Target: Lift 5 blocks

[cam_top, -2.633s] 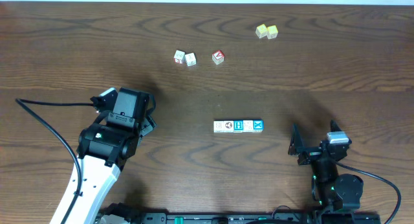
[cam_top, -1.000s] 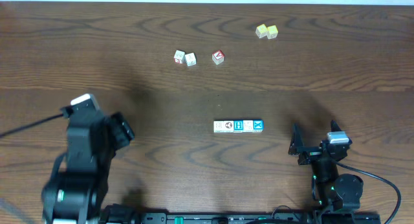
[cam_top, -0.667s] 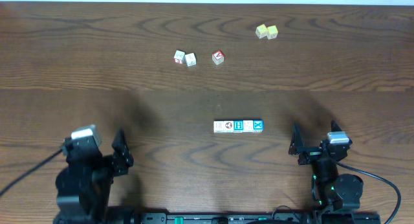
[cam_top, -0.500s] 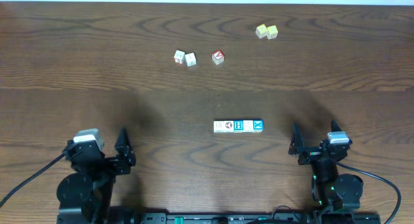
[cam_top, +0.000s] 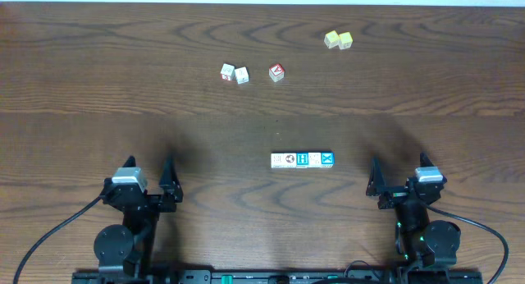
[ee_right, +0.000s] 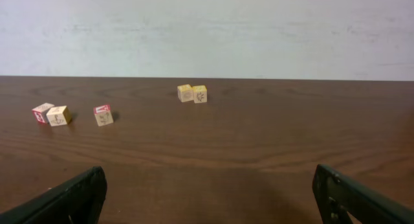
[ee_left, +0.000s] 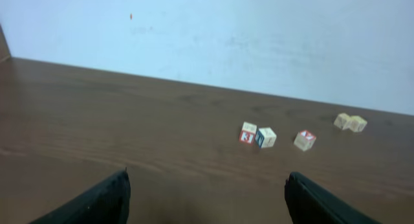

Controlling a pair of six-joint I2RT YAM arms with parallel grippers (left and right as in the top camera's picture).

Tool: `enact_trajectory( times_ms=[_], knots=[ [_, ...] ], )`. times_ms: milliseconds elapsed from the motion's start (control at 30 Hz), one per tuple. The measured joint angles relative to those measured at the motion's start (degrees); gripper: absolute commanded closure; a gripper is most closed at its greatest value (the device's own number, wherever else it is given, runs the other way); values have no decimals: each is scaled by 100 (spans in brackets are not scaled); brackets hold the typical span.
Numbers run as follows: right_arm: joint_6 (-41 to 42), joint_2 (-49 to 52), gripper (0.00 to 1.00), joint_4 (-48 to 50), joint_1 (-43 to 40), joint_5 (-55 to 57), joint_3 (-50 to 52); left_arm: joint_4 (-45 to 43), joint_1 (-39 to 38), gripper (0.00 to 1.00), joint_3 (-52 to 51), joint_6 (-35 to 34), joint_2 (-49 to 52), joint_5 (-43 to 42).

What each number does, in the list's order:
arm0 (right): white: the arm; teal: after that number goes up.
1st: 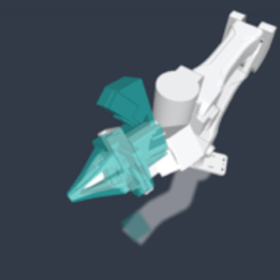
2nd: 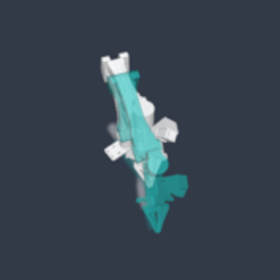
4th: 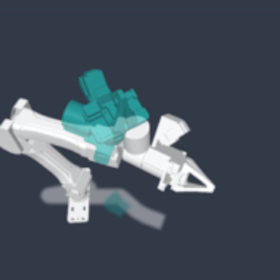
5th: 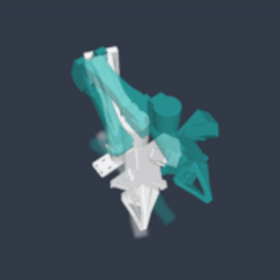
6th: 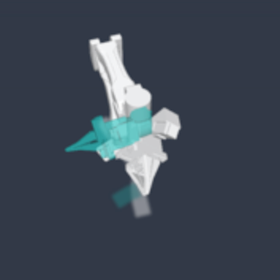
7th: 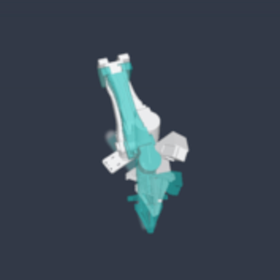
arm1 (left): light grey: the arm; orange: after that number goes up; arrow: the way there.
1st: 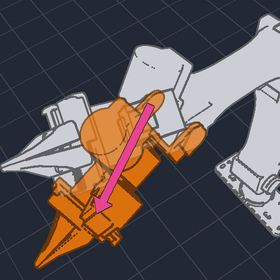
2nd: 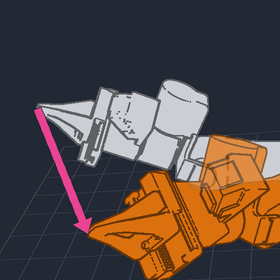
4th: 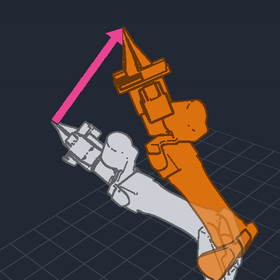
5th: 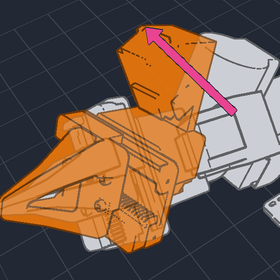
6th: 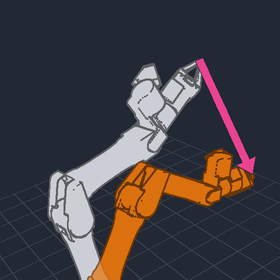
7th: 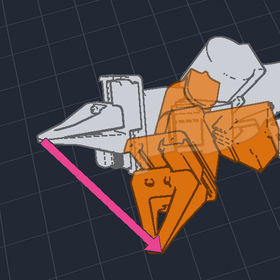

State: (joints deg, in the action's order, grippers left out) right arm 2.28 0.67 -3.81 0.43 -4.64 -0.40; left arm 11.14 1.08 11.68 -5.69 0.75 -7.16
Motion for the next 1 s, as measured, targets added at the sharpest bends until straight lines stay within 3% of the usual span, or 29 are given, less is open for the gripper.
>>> enact_trajectory(
  times_ms=[600,1000],
  knots=[
    [0,0,1,2,0,0,0,-1744,0,23,-990,0,-17,-4],
    [2,0,1,2,0,2,0,-1038,0,23,-1106,0,-13,81]
  ],
)
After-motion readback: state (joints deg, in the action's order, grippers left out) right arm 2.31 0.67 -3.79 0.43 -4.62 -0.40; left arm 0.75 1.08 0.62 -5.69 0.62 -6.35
